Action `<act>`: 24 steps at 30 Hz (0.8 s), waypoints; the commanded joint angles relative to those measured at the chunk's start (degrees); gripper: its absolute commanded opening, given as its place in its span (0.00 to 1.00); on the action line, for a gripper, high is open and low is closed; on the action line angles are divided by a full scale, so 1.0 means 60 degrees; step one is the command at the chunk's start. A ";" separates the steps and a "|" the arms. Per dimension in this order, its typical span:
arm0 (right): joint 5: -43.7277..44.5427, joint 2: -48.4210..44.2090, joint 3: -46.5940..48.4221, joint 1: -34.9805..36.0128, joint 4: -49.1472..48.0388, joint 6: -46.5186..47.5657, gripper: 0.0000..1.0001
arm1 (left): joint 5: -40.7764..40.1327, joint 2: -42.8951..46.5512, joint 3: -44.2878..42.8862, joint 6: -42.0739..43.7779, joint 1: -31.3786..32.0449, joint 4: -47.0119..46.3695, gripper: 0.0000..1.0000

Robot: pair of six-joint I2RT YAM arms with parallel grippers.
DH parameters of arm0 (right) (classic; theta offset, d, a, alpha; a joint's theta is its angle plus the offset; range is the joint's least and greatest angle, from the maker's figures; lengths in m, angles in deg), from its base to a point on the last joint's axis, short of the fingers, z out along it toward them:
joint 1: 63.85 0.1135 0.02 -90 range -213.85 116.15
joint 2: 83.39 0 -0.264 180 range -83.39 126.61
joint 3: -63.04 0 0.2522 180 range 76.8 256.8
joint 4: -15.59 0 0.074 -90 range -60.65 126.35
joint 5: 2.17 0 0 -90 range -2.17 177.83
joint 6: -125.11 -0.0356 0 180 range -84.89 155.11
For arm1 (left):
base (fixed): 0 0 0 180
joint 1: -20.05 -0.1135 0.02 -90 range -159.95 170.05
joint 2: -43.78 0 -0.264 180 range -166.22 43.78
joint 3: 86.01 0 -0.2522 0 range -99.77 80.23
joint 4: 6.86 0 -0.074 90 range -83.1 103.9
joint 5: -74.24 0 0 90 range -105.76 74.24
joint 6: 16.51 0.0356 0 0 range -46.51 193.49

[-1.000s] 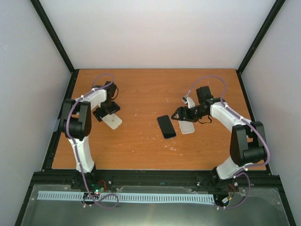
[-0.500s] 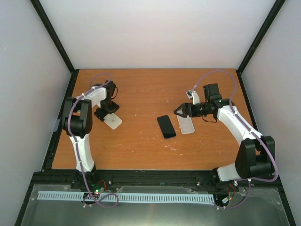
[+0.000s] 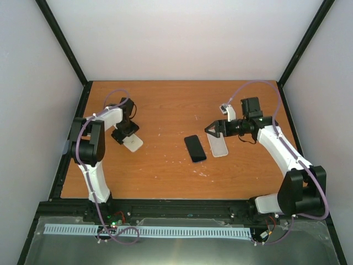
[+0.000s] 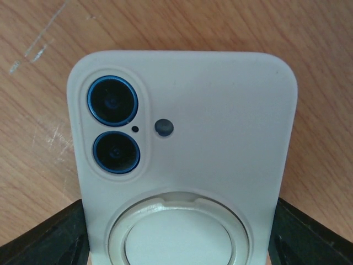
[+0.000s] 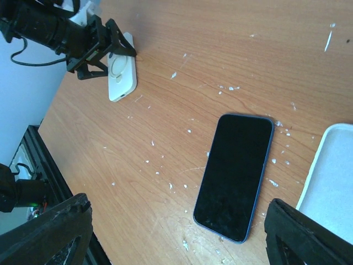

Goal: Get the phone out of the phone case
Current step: Pick up the phone at the center of the board, then adjust the phone.

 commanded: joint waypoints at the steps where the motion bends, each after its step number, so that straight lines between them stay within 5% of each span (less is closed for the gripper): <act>1: 0.0040 -0.0696 0.0361 -0.0138 -0.0081 0.0319 0.84 | -0.0166 -0.0513 0.0856 0.0607 0.0098 0.0174 0.62; 6: -0.0722 -0.1062 0.0437 -0.0480 -0.0068 0.0759 0.84 | -0.0745 0.1817 0.0830 0.2291 0.1128 -0.0803 0.55; 9: -0.1587 -0.1133 0.0339 -0.0840 -0.0064 0.1206 0.83 | 0.0423 0.3457 0.1189 0.3822 0.1804 -0.2938 0.54; 14: -0.3062 -0.1045 0.0306 -0.1132 0.0056 0.1828 0.81 | 0.5593 0.5919 0.3379 0.5036 0.1903 -0.8856 0.44; 18: -0.4851 -0.1012 0.0273 -0.1135 0.0235 0.2631 0.80 | 0.8864 0.5626 0.3206 0.5712 0.1921 -1.0744 0.36; 24: -0.7401 -0.0270 0.0834 -0.0861 0.1509 0.4160 0.81 | 1.2819 0.4960 0.2950 0.3786 0.1931 -1.4578 0.39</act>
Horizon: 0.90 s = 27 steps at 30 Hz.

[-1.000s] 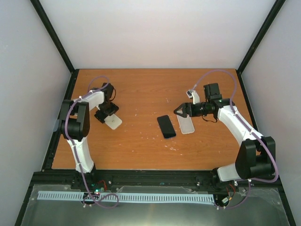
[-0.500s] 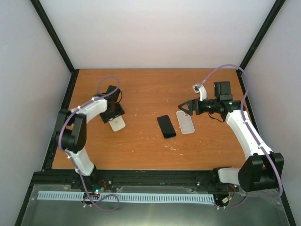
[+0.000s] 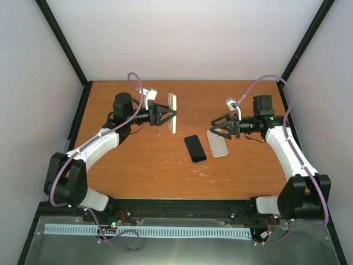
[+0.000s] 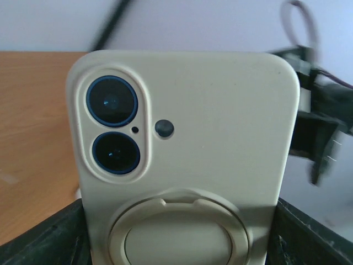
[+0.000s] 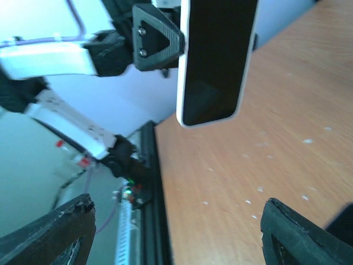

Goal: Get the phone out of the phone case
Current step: Adjust the phone.

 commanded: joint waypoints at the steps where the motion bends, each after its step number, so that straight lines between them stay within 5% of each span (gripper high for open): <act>1: -0.2256 0.0695 0.0873 0.0331 0.1884 0.2186 0.81 | 0.4020 -0.0367 -0.0331 -0.1822 0.0008 -0.5276 0.39; 9: -0.2907 0.1859 0.2645 0.1088 0.4963 0.4809 0.81 | 0.5135 -0.1698 -0.1566 -0.7585 0.0673 -1.2142 0.40; 14: -0.3536 0.2881 0.4165 0.1892 0.7969 0.7692 0.75 | 0.5331 -0.1880 -0.2407 -0.7787 0.1441 -1.2014 0.39; 27: -0.3686 0.2587 0.4686 0.3403 0.8040 0.8152 0.66 | 0.4425 -0.2284 -0.3397 -0.8075 0.2304 -1.2206 0.37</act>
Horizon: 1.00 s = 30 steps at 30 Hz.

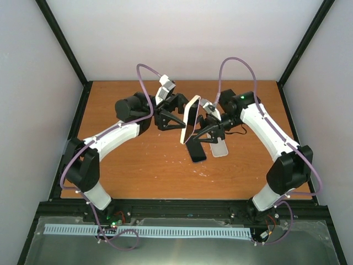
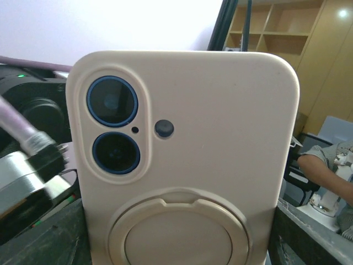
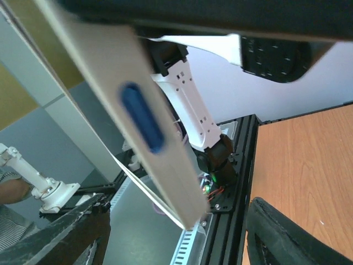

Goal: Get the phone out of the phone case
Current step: Adjust the phone.

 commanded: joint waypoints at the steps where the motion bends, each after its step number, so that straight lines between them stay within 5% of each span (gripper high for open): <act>1: -0.1406 -0.0469 0.0417 0.0262 0.0281 0.0439 0.65 | -0.0890 -0.0265 -0.0391 -0.0582 0.0046 -0.1204 0.37; 7: -0.1413 -0.0703 0.0714 0.0271 0.0289 0.0100 0.52 | -0.1646 -0.0591 -0.0217 -0.1314 0.0046 -0.2458 0.37; 11: -0.1413 -0.0698 0.0748 0.0267 0.0271 -0.0299 0.32 | -0.1800 -0.1069 -0.0562 -0.2369 0.0045 -0.3628 0.36; 18: -0.1428 -0.0840 0.0548 0.0263 -0.0714 -0.1776 0.26 | -0.1803 -0.1008 -0.0212 -0.2213 0.0046 -0.3653 0.38; 22: -0.1414 -0.0833 0.0548 0.0270 -0.0897 -0.2011 0.16 | -0.1593 -0.1003 -0.0109 -0.2209 0.0031 -0.3539 0.51; 25: -0.1415 -0.0799 0.0440 0.0256 -0.1033 -0.2135 0.09 | -0.1362 -0.0849 0.0142 -0.1967 -0.0052 -0.2991 0.70; 30: -0.1420 -0.0814 0.0121 0.0178 -0.1513 -0.2666 0.03 | -0.1425 -0.0002 0.1111 -0.0498 -0.0378 -0.1197 0.86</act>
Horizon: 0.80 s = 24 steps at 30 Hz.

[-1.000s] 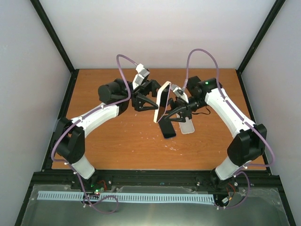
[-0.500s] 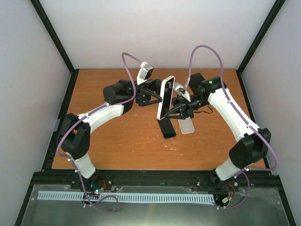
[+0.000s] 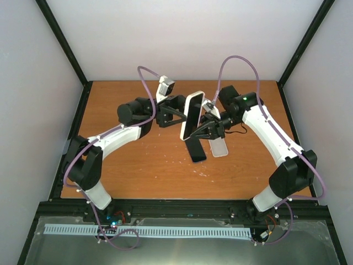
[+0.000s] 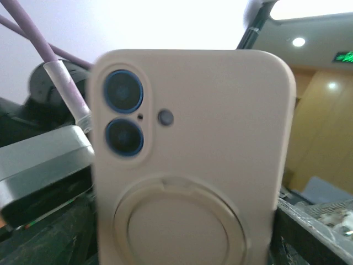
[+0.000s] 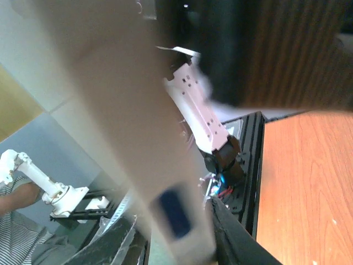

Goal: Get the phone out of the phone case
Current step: Adjust the phone.

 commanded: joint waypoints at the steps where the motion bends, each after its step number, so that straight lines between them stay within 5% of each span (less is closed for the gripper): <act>1: -0.1425 -0.0364 -0.0085 -0.0012 -0.0418 -0.0751 0.03 | 0.0189 0.0707 0.0826 0.2000 -0.0394 0.0297 0.88; 5: -0.1424 -0.0320 -0.0145 -0.0081 -0.0554 -0.0913 0.03 | 0.0080 0.1952 0.1141 0.4540 -0.0416 0.3423 0.99; 11: -0.1409 0.0171 -0.0102 -0.0276 -0.0814 -0.1358 0.03 | -0.0789 0.2622 0.0437 0.7530 -0.0466 0.8494 0.97; 14: -0.1397 0.0530 -0.0146 -0.0469 -0.0929 -0.1608 0.03 | -0.1412 0.2464 0.0224 0.7715 -0.0717 0.9772 0.87; 19: -0.1146 0.0492 -0.0515 -0.0572 -0.1160 -0.1448 0.03 | -0.2516 0.2837 0.0310 0.8117 -0.1322 1.1017 0.87; 24: 0.0277 -0.0210 -0.1329 -0.0545 -0.4008 -0.4552 0.03 | -0.3573 0.2651 -0.2036 1.0605 -0.1353 1.5623 0.83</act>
